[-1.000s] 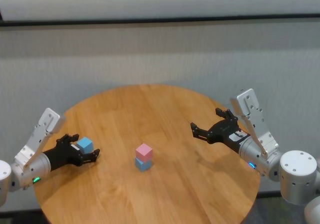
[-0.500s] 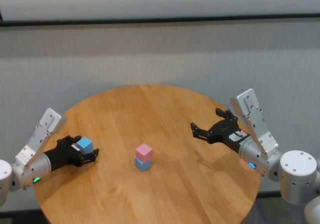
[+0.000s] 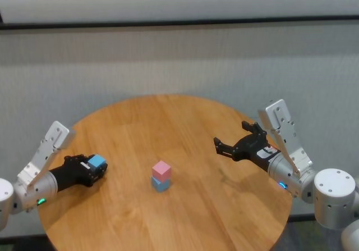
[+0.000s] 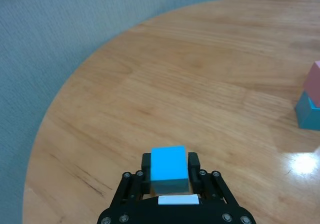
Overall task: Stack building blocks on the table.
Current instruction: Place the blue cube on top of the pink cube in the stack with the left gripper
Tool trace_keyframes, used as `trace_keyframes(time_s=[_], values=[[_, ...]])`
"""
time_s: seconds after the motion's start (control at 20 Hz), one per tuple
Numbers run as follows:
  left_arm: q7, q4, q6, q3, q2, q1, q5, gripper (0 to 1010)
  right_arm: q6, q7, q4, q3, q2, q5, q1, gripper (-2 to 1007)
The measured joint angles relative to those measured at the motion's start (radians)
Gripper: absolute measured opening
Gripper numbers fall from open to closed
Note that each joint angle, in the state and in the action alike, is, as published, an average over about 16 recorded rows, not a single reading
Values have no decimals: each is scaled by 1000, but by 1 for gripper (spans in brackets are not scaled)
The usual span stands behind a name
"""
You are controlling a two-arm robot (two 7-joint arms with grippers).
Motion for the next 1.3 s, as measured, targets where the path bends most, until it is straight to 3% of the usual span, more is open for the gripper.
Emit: trace_keyframes(time_s=[0.3, 0.75, 0.9, 1.1, 1.3], values=[[12, -149, 82, 3, 32, 64, 1, 432, 0, 0, 0, 0, 0, 0, 0, 1005], [20, -508, 252, 23, 111, 199, -9, 401, 0, 0, 0, 0, 0, 0, 0, 1005], [19, -612, 296, 34, 134, 232, -12, 401, 0, 0, 0, 0, 0, 0, 0, 1005], [19, -707, 339, 53, 154, 258, -14, 401, 0, 0, 0, 0, 0, 0, 0, 1005], [20, -760, 366, 74, 165, 268, -14, 401, 0, 0, 0, 0, 0, 0, 0, 1005]])
